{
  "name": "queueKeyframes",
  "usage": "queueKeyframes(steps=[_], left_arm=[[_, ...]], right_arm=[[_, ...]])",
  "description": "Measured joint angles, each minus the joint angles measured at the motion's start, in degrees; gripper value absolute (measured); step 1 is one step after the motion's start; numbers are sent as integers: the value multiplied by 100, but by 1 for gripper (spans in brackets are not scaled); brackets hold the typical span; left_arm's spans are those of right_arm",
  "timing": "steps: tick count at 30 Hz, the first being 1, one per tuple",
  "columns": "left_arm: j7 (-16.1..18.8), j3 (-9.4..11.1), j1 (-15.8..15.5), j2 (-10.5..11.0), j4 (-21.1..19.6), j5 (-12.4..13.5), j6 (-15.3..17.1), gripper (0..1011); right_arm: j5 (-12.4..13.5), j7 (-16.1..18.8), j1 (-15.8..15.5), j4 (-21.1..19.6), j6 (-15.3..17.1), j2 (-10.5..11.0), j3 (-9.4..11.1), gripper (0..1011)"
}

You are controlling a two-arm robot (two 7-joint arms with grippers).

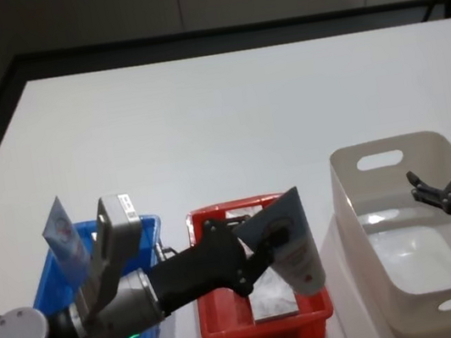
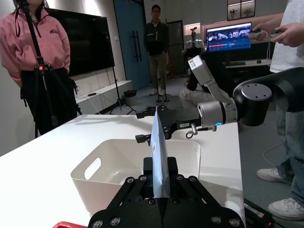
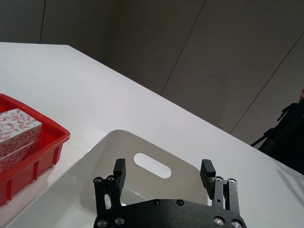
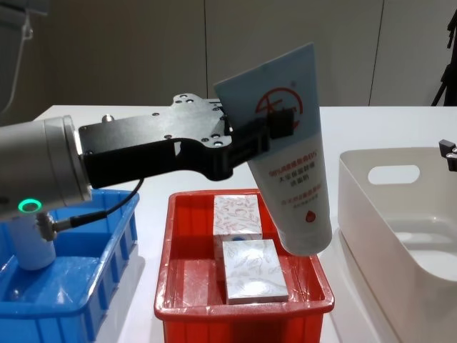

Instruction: Bimanual collaborative sorting of washing and personal care products

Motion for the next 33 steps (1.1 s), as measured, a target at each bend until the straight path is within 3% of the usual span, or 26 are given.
queueKeyframes(steps=[9, 19, 33], left_arm=[[0, 0, 0, 0, 0, 0, 0, 169], [0, 0, 0, 0, 0, 0, -1, 169], [0, 0, 0, 0, 0, 0, -1, 169]], right_arm=[[88, 414, -157, -136, -135, 122, 116, 1001], [316, 1184, -332, -376, -353, 306, 183, 1001], [532, 1986, -444, -596, -499, 422, 234, 1001]])
